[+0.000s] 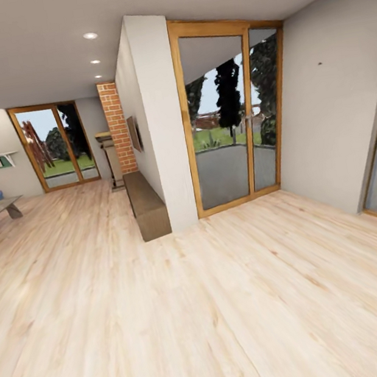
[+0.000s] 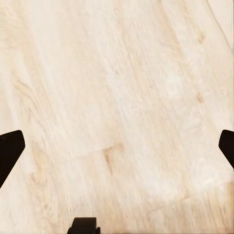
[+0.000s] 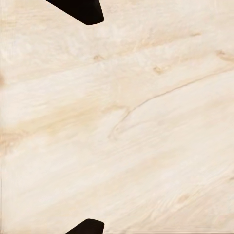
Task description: Pick up the poster from the kitchen countertop and hang it on one of the wall nails in the kitchen.
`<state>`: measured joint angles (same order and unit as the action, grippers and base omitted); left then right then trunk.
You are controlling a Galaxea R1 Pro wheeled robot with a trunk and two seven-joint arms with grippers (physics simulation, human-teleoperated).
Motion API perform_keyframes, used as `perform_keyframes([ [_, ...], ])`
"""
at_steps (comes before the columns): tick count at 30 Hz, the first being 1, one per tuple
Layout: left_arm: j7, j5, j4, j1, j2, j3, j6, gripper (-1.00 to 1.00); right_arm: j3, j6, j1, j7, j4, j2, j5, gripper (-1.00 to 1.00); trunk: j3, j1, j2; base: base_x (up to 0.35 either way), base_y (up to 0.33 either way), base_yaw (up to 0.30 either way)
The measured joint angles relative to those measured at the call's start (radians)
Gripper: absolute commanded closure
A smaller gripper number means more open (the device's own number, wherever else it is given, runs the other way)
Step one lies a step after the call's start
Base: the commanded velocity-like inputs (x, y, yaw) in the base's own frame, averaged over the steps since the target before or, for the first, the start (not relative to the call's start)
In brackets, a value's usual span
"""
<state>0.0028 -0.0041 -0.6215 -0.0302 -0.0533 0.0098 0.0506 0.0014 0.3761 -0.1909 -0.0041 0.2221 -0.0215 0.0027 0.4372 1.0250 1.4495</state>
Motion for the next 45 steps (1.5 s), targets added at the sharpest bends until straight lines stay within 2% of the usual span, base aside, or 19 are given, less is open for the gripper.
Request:
perform_keyframes([
  [45,0.000,0.000,0.000,0.000,0.000,0.000,0.000,-1.00,-0.001,0.001,0.000,-0.001,0.000,0.000,0.000,-1.00,-0.020,0.000,0.000,0.000,0.000,-0.299],
])
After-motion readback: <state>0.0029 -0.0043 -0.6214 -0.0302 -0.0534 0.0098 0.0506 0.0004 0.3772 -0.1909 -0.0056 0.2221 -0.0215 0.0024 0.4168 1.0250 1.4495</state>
